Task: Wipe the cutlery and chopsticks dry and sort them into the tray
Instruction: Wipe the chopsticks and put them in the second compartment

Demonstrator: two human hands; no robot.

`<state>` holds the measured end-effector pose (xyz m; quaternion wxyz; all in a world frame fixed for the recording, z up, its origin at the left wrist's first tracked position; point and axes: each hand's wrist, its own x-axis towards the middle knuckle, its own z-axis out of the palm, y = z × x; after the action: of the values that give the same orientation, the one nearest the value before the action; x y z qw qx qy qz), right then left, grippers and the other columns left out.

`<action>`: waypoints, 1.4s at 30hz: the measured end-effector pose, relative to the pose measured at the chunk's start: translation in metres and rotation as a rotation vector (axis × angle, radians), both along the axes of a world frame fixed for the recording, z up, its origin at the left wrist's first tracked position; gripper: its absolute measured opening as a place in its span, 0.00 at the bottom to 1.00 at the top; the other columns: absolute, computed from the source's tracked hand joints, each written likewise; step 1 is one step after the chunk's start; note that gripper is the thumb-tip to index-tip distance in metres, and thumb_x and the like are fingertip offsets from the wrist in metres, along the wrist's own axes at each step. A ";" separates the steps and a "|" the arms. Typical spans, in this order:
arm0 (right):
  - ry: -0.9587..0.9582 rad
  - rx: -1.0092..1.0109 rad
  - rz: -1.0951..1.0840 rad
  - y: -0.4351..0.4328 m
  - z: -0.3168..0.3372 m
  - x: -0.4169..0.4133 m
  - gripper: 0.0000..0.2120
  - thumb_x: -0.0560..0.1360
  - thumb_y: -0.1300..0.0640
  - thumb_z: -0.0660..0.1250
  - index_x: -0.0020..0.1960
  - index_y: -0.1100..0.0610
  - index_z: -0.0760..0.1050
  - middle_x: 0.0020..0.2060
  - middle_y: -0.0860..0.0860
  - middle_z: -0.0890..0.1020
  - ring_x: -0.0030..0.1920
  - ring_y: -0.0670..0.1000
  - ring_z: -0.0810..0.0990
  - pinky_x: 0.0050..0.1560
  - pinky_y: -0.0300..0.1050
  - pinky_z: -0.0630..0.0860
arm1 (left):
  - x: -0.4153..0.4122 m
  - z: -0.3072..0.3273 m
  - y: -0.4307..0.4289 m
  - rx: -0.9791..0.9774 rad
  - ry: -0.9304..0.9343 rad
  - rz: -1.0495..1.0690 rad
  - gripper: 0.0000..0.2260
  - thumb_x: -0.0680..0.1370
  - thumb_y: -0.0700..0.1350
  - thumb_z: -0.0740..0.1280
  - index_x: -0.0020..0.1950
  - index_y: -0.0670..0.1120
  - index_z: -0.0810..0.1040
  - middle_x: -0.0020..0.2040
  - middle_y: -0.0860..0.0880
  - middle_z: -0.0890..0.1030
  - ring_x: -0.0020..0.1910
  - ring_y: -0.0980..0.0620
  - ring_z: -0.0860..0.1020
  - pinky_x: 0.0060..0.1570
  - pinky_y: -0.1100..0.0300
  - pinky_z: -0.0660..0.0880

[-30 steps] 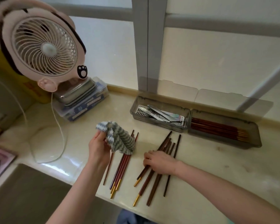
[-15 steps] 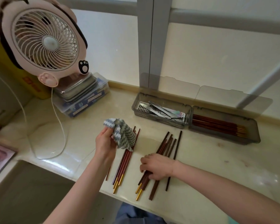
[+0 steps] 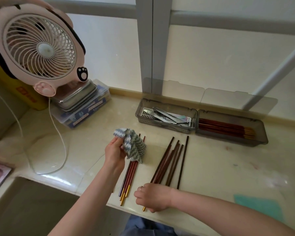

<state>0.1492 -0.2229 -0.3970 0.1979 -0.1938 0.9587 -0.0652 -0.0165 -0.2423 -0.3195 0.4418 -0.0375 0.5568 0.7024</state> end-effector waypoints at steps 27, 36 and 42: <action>0.740 -1.050 -1.395 0.146 0.206 -0.009 0.04 0.68 0.72 0.71 0.39 0.66 0.78 0.28 0.56 0.79 0.25 0.52 0.78 0.26 0.43 0.77 | -0.005 0.032 0.031 0.266 0.164 -0.276 0.11 0.78 0.37 0.58 0.44 0.43 0.80 0.35 0.48 0.74 0.33 0.55 0.71 0.39 0.62 0.73; 0.329 -0.997 -1.416 0.155 0.211 -0.007 0.03 0.68 0.75 0.68 0.39 0.69 0.77 0.25 0.56 0.79 0.24 0.52 0.79 0.25 0.40 0.76 | 0.002 0.036 0.034 0.190 0.176 -0.317 0.10 0.80 0.39 0.57 0.46 0.40 0.77 0.36 0.49 0.82 0.35 0.55 0.79 0.38 0.63 0.78; 0.216 -1.221 -1.457 0.140 0.170 -0.026 0.09 0.68 0.78 0.63 0.39 0.67 0.77 0.30 0.62 0.79 0.25 0.53 0.79 0.27 0.41 0.78 | 0.036 0.038 0.039 0.086 0.276 -0.628 0.09 0.79 0.38 0.59 0.43 0.39 0.78 0.35 0.46 0.81 0.31 0.54 0.80 0.31 0.62 0.76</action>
<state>0.1233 -0.0827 -0.2271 -0.1160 0.3758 0.6573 -0.6429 0.0198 -0.2037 -0.2813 0.5584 0.2496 0.5656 0.5532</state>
